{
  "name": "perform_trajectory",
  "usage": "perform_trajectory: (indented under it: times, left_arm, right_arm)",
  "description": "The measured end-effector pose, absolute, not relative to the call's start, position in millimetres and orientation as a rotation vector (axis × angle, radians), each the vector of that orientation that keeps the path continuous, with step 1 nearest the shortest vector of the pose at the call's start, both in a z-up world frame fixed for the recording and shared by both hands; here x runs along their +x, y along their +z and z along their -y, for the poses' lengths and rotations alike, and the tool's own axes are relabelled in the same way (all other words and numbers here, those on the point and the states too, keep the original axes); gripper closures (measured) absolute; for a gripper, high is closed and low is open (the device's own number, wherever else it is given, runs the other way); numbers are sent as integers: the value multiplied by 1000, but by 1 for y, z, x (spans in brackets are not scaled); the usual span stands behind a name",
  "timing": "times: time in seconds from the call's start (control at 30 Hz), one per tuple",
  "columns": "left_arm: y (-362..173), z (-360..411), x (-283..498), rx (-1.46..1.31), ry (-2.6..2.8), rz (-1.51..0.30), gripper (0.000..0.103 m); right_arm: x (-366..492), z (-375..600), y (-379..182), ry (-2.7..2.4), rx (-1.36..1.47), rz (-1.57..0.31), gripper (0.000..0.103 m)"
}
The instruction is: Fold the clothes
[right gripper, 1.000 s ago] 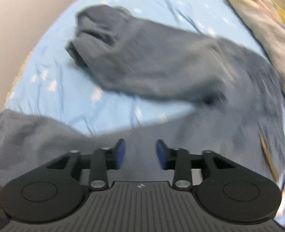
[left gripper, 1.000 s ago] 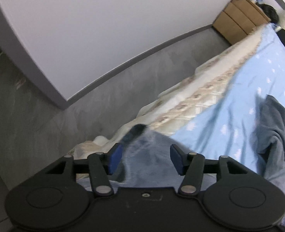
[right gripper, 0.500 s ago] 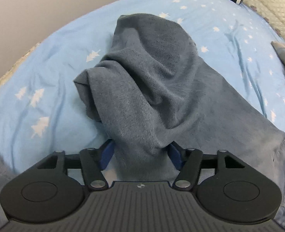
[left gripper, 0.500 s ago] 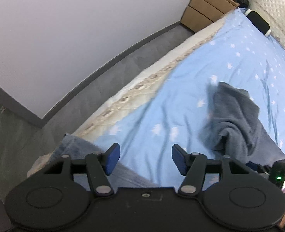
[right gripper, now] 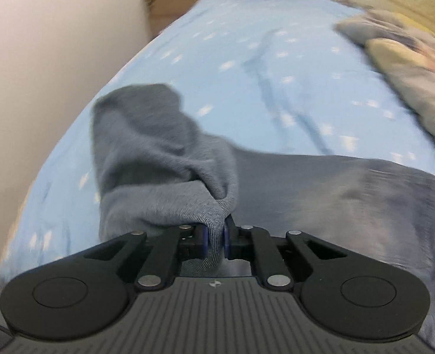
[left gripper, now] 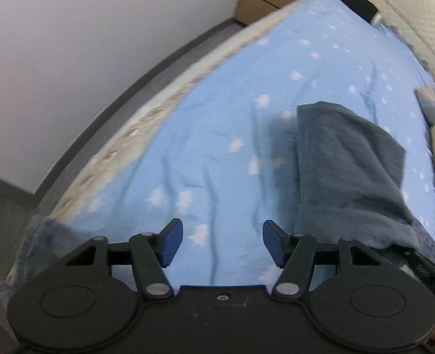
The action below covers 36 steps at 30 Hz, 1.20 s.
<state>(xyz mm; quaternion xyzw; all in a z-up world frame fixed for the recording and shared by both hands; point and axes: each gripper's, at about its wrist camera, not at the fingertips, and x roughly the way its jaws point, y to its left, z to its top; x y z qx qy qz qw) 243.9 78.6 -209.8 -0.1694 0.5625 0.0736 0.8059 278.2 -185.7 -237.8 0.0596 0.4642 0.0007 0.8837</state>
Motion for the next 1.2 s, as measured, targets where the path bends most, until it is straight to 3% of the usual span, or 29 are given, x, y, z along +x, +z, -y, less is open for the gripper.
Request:
perform_trajectory:
  times: [0.27,0.47,0.73,1.2]
  left_arm:
    - [-225,-28,279,-387,61,-1234,46]
    - [-252,7,307,-506,-23,-1262,45]
    - [-302,52,349,-724,-81,-1313,45]
    - [-405,110,359,-1262,57,-1414,45]
  right_arm:
    - [273,310,-232,-255,388,-921,96]
    - [276,362,-266,-363,375,-993,95]
    - [257,394,-308,-422,429,-1124,92]
    - [262,398,-310,-396,439,-1183,91]
